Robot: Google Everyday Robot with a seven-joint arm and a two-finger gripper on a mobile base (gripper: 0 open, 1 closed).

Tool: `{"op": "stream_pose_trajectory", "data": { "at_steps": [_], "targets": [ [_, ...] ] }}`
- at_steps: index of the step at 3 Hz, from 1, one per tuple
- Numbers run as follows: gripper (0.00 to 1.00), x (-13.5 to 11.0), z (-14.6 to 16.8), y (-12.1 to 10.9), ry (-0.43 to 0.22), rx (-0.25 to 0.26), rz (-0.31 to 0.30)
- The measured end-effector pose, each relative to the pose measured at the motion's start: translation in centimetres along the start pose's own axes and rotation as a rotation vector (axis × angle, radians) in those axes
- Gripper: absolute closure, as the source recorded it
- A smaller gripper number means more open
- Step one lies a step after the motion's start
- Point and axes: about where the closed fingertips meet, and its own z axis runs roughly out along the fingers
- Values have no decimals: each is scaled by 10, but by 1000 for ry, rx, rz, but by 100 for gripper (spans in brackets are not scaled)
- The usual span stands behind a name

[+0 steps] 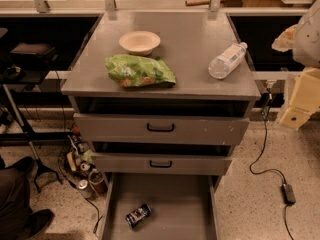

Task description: Pick pepsi can from bottom drawer and place on counter

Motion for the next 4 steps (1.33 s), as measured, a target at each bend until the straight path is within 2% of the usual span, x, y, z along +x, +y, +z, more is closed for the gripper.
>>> {"op": "stream_pose_trajectory", "data": {
  "at_steps": [1,2,3,4],
  "targets": [
    [0,0,0,0,0,0,0],
    [0,-20,2,10,16,-20,-113],
    [0,-61,16,38,18,-30,-333],
    [0,-108,50,84,-5,-48,-601]
  ]
}}
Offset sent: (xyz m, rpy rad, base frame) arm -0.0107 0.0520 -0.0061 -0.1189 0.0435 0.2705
